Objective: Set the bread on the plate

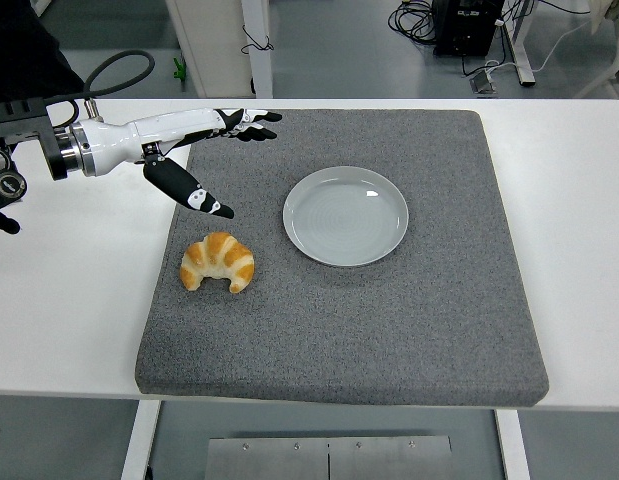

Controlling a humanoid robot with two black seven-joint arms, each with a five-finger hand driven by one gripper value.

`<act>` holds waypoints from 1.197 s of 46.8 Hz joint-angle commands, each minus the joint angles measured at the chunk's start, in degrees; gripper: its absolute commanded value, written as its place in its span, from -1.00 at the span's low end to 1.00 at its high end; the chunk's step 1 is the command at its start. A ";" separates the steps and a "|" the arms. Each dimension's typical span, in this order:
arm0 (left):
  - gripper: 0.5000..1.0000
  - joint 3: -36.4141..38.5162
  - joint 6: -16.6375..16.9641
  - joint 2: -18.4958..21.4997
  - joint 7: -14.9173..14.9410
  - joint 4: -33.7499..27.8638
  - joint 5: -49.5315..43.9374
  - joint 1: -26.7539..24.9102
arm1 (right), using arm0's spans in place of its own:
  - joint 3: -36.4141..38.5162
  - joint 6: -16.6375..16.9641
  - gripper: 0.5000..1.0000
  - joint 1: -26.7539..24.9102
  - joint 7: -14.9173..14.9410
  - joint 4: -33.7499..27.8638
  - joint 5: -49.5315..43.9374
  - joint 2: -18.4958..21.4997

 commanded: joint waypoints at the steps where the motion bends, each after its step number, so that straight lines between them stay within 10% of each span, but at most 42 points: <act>1: 0.77 0.09 -0.09 0.96 -2.61 0.19 1.98 0.44 | 0.00 0.01 1.00 0.00 0.00 0.00 0.05 0.00; 56: 0.66 0.35 -4.14 0.17 -6.48 6.61 14.20 6.42 | 0.00 0.01 1.00 0.00 0.00 0.00 0.05 0.00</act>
